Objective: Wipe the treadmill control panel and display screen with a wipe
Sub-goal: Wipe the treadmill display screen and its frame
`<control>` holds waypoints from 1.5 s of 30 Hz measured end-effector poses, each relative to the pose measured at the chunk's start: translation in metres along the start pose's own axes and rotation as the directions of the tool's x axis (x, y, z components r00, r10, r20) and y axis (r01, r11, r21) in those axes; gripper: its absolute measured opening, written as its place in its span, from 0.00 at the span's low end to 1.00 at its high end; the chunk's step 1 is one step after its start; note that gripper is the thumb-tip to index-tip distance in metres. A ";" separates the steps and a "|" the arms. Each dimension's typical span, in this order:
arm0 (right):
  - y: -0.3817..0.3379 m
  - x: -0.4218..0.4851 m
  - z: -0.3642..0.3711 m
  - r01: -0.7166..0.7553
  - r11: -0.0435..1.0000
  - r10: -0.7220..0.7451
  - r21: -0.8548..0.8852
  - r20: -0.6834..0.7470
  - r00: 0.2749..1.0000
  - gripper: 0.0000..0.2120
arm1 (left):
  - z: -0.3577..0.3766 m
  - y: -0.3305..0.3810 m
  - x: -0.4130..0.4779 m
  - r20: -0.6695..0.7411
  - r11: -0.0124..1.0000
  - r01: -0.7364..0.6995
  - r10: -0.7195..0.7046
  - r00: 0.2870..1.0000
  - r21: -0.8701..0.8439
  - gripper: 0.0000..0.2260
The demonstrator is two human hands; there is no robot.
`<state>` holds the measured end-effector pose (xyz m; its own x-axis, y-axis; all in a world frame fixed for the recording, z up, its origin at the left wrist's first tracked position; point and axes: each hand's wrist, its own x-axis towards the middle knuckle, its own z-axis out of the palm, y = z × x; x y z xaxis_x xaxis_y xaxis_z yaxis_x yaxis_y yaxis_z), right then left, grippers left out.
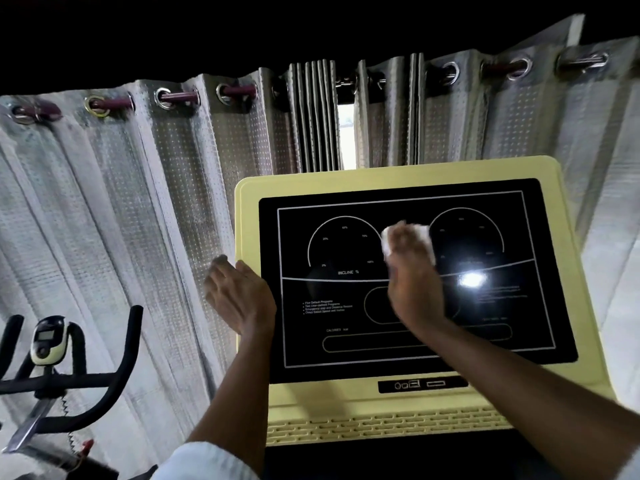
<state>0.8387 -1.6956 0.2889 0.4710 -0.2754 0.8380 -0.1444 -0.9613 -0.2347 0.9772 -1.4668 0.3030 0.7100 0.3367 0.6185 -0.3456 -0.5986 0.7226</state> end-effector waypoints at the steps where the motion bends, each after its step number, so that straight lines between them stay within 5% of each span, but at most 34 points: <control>1: -0.006 -0.019 0.005 0.170 0.986 -0.169 0.002 0.077 0.983 0.32 | 0.003 0.012 0.001 -0.015 0.998 -0.052 0.051 0.999 -0.025 0.18; 4: 0.001 -0.040 -0.004 0.583 0.812 -0.545 0.017 0.378 0.748 0.32 | 0.010 0.056 0.006 0.020 0.967 -0.246 0.248 0.969 -0.068 0.20; 5: 0.010 -0.028 -0.008 0.563 0.826 -0.524 -0.006 0.358 0.773 0.31 | 0.013 0.070 0.009 0.055 0.946 -0.314 0.318 0.946 -0.080 0.21; 8: 0.039 0.020 -0.024 0.057 0.997 -0.052 -0.051 0.089 0.995 0.27 | 0.027 0.111 0.021 0.165 0.861 -0.505 0.508 0.845 -0.066 0.24; 10: 0.040 0.023 -0.025 -0.136 0.990 0.136 -0.040 -0.021 0.991 0.26 | 0.037 0.136 0.030 0.265 0.800 -0.595 0.592 0.761 -0.081 0.24; 12: 0.031 -0.005 -0.018 0.055 0.998 -0.052 -0.030 0.083 0.995 0.27 | 0.049 0.155 0.034 0.362 0.756 -0.651 0.626 0.690 -0.067 0.23; 14: 0.027 -0.039 -0.020 0.395 0.918 -0.382 0.021 0.305 0.872 0.27 | 0.059 0.164 0.035 0.385 0.736 -0.676 0.635 0.670 -0.037 0.23; 16: 0.048 -0.032 -0.027 0.477 0.878 -0.463 0.042 0.331 0.822 0.27 | 0.064 0.165 0.033 0.352 0.728 -0.685 0.645 0.678 -0.014 0.21; 19: 0.080 0.011 -0.037 0.092 0.996 -0.091 -0.013 0.078 0.993 0.29 | 0.066 0.163 0.032 0.328 0.722 -0.692 0.657 0.679 -0.010 0.20; 22: 0.079 0.013 -0.036 -0.149 0.988 0.147 -0.036 -0.053 0.988 0.28 | 0.066 0.166 0.032 0.333 0.728 -0.686 0.651 0.682 -0.017 0.21; 24: 0.064 -0.020 -0.030 0.101 0.995 -0.099 -0.017 0.083 0.992 0.28 | 0.066 0.167 0.029 0.324 0.736 -0.677 0.645 0.692 -0.020 0.20; 27: 0.069 -0.042 -0.041 0.489 0.872 -0.468 0.026 0.337 0.817 0.28 | 0.065 0.168 0.028 0.301 0.733 -0.679 0.653 0.695 -0.023 0.19; 29: 0.093 -0.016 -0.049 0.371 0.928 -0.354 -0.026 0.245 0.903 0.29 | 0.063 0.168 0.027 0.300 0.739 -0.673 0.648 0.701 -0.025 0.18; 31: 0.115 0.013 -0.060 0.020 0.998 -0.019 -0.058 0.023 1.000 0.26 | 0.062 0.169 0.026 0.293 0.741 -0.671 0.649 0.702 -0.031 0.18; 33: 0.117 0.015 -0.061 -0.233 0.970 0.225 -0.067 -0.108 0.968 0.25 | 0.062 0.168 0.025 0.294 0.741 -0.671 0.648 0.703 -0.031 0.18; 34: 0.113 0.005 -0.056 -0.234 0.969 0.227 -0.076 -0.100 0.969 0.24 | 0.063 0.168 0.025 0.290 0.741 -0.671 0.649 0.703 -0.031 0.17; 36: 0.099 -0.032 -0.049 0.066 0.996 -0.061 -0.065 0.070 0.996 0.25 | 0.064 0.169 0.024 0.278 0.739 -0.673 0.653 0.705 -0.029 0.17; 38: 0.105 -0.054 -0.054 0.358 0.933 -0.338 -0.032 0.262 0.904 0.27 | 0.064 0.171 0.023 0.282 0.747 -0.665 0.641 0.714 -0.012 0.16; 39: 0.119 -0.049 -0.061 0.392 0.919 -0.370 -0.041 0.253 0.894 0.27 | 0.063 0.173 0.022 0.292 0.759 -0.651 0.623 0.725 -0.001 0.17; 42: 0.159 -0.009 -0.077 0.016 0.997 -0.014 -0.074 0.026 1.000 0.24 | 0.059 0.188 0.018 0.304 0.781 -0.625 0.590 0.748 0.023 0.20; 45: 0.162 -0.006 -0.075 -0.268 0.959 0.255 -0.094 -0.133 0.958 0.25 | 0.064 0.215 0.006 0.360 0.690 -0.716 0.697 0.620 -0.103 0.26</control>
<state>0.7468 -1.8484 0.2832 0.2988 -0.5072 0.8084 -0.3463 -0.8469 -0.4034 0.9458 -1.6400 0.4423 0.4200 -0.4703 0.7762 -0.8105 -0.5792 0.0876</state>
